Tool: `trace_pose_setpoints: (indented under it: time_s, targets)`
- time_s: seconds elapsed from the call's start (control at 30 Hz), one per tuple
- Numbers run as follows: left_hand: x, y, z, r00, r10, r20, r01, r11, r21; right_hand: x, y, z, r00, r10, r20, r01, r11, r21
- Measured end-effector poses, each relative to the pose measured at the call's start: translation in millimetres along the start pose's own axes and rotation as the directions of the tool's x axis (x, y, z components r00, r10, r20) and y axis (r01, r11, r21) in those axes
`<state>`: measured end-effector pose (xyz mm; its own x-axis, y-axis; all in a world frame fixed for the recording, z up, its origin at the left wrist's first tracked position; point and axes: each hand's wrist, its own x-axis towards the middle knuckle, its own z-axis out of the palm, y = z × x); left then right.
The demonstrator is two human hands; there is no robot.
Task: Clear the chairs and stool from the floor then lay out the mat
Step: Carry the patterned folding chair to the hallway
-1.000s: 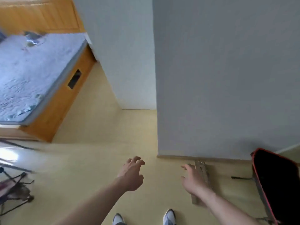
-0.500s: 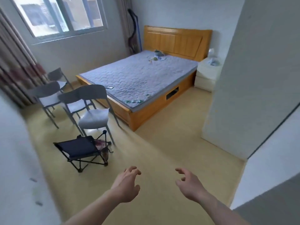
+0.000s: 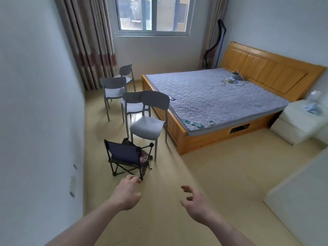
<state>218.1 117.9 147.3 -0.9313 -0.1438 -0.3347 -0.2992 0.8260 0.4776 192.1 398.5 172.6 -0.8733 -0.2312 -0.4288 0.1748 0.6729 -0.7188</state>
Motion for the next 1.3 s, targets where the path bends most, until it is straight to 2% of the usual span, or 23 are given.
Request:
trace_pose_setpoints:
  time_s: [0.37, 0.57, 0.7, 1.07, 1.3]
  targets:
    - [70.8, -44.1, -81.8, 0.946, -0.291, -0.141, 0.280, 0.956, -0.088, 170.5, -89.6, -9.5, 0.970, -0.085, 0.228, 0.111, 0.988, -0.105]
    - [95.8, -92.8, -113.3, 0.886, -0.439, -0.152, 0.407, 0.891, -0.203, 243.7, -161.2, 19.9, 0.930, -0.149, 0.336, 0.200, 0.972, -0.124]
    - [141.5, -130.0, -140.9, 0.873, -0.469, -0.131, 0.431, 0.870, -0.239, 302.3, -198.5, 43.3, 0.923, -0.164, 0.348, 0.224, 0.964, -0.140]
    - [296.8, -205.5, -207.3, 0.891, -0.453, 0.018, 0.448, 0.876, -0.179, 418.8, -234.8, 84.6, 0.958, 0.025, 0.286, 0.024, 0.985, -0.169]
    - [379.6, -212.9, -198.8, 0.879, -0.454, 0.145, 0.472, 0.873, -0.127, 479.6, -223.0, 86.4, 0.948, 0.143, 0.283, -0.078, 0.970, -0.229]
